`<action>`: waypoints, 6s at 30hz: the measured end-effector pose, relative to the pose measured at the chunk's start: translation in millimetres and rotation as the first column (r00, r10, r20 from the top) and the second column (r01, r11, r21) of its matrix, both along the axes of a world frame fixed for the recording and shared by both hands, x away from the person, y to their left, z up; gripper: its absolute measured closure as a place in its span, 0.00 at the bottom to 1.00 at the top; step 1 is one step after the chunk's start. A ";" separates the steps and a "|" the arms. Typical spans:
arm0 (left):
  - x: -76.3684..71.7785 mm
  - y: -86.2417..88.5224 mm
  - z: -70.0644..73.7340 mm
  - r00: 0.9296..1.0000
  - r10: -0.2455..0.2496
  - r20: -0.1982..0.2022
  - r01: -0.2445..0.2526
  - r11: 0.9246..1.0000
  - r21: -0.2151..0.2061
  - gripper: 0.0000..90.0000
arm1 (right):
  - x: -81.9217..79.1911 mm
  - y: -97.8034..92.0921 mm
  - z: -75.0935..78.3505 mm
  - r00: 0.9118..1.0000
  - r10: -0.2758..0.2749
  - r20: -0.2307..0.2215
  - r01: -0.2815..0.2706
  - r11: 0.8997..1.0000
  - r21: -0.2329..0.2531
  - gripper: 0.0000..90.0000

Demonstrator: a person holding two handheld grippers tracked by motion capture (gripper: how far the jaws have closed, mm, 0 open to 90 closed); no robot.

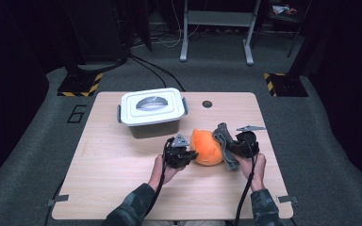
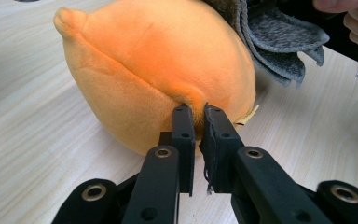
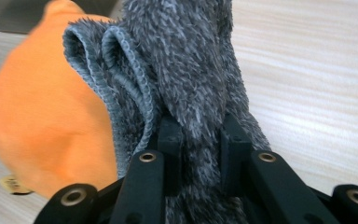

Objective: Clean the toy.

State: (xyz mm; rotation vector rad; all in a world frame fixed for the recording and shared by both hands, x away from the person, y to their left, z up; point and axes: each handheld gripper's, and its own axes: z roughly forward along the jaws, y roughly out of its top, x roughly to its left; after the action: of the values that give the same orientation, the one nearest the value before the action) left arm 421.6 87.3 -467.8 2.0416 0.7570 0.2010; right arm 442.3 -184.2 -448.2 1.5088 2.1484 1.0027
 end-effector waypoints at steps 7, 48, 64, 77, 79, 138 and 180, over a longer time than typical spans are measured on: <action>-0.2 0.8 -0.4 1.000 0.010 -0.004 -0.010 1.000 0.007 0.93 | 4.2 -9.2 -13.2 0.999 -0.035 -0.037 0.036 0.999 0.014 0.83; -0.7 3.2 -2.4 0.992 0.055 0.113 -0.069 0.990 0.126 0.63 | -3.7 41.3 26.3 0.992 0.096 0.080 -0.092 0.995 -0.047 0.83; 2.0 -9.2 -5.7 0.987 0.050 0.155 -0.073 0.986 0.148 0.87 | -4.9 27.9 27.0 0.993 0.077 0.093 -0.077 0.997 -0.002 0.83; 3.3 -5.5 13.8 0.998 0.043 0.036 -0.043 0.999 0.012 0.88 | -18.8 37.4 55.4 0.981 0.117 0.154 -0.125 0.991 0.045 0.83; 3.9 -5.8 13.1 0.998 0.049 0.034 -0.049 0.999 0.017 0.88 | -18.4 46.4 55.3 0.980 0.135 0.149 -0.144 0.988 0.048 0.83; 12.8 7.5 0.8 0.992 0.129 -0.009 -0.127 0.988 0.091 0.85 | 4.6 -9.0 -23.5 0.997 -0.067 -0.037 0.065 0.997 -0.039 0.83; 16.0 3.9 4.7 0.992 0.126 -0.029 -0.122 0.986 0.111 0.85 | -0.5 30.4 11.2 0.998 0.042 0.055 -0.039 0.998 -0.047 0.83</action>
State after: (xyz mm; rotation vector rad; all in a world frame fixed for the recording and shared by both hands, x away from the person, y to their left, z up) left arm 437.6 91.2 -463.1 2.1067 0.9146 0.2830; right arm 441.8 -153.8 -437.0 1.4044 2.1560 0.9902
